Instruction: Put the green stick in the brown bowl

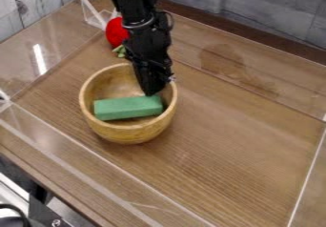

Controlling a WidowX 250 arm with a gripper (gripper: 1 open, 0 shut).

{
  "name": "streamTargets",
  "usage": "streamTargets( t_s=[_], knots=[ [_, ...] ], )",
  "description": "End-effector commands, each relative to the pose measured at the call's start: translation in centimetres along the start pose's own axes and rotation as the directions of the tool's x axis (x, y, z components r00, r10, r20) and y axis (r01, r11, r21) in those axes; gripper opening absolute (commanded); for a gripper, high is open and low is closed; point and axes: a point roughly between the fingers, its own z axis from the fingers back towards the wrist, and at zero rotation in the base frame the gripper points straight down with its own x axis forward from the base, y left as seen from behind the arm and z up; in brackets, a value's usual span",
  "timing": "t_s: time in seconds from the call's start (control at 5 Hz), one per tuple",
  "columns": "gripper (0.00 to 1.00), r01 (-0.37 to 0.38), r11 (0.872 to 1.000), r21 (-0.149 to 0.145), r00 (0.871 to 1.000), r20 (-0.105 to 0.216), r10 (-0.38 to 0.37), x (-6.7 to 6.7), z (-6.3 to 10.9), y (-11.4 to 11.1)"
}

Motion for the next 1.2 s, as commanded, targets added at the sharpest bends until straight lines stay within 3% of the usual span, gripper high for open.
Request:
streamTargets(
  t_s=[0.0, 0.2, 0.4, 0.6, 1.0],
  knots=[
    [0.0, -0.047, 0.999, 0.022, 0.998, 0.045, 0.046, 1.6, 0.0, 0.6],
    [0.0, -0.051, 0.999, 0.02, 0.998, 0.04, 0.05, 1.1, -0.3, 1.8],
    [1.0, -0.058, 0.998, 0.014, 0.998, 0.035, 0.057, 1.4, 0.9, 2.4],
    [1.0, -0.065, 0.998, 0.008, 0.997, 0.032, 0.065, 1.7, 2.0, 3.0],
    [1.0, -0.061, 0.998, -0.014, 0.995, 0.08, 0.062, 2.1, 5.2, 2.0]
  ],
)
